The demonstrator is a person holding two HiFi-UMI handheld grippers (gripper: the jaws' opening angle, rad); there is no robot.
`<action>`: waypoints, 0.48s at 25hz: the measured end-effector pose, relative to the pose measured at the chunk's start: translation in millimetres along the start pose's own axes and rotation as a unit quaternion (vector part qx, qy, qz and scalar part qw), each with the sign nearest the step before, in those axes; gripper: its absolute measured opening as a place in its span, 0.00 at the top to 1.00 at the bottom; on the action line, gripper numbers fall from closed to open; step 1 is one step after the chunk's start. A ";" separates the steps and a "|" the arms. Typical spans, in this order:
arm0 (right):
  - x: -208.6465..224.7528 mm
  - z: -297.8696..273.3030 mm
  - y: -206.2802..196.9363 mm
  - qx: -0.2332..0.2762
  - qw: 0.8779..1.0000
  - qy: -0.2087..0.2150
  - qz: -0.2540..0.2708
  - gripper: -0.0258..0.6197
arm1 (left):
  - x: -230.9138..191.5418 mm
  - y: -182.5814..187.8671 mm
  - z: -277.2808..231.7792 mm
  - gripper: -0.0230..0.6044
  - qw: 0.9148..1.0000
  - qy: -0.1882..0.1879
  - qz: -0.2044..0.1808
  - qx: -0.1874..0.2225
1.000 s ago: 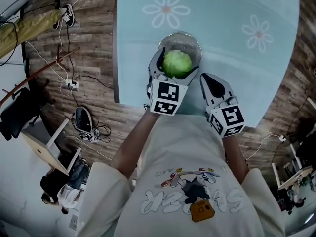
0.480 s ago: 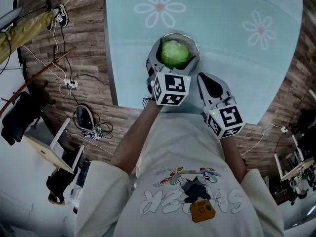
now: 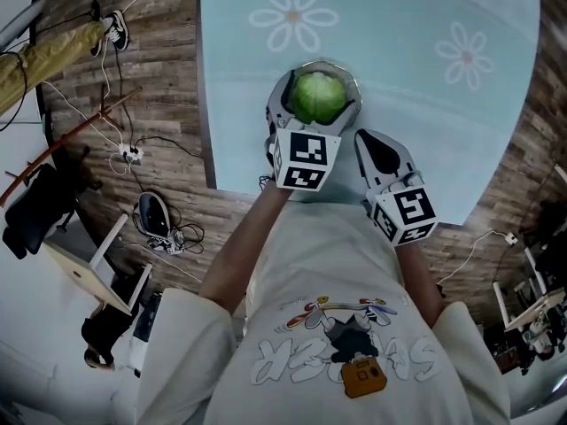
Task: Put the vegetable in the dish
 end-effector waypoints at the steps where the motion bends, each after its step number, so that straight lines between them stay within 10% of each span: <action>1: -0.2 0.5 -0.1 0.001 1.000 -0.001 0.001 0.93 | 0.2 0.7 3.0 0.15 1.000 -0.002 -0.001 0.004; 12: -12.9 21.1 -0.7 0.024 0.999 -0.013 0.020 0.93 | 21.0 -2.1 49.9 0.16 0.999 -0.010 0.005 0.032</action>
Point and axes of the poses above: the fingertips, and each gripper's own axes: z backward along the fingers, x to its right, y out of its top, the point moved 9 cm from there along z, backward along the fingers, and after that the axes turned 7 degrees about -x, right-handed, at the moved point
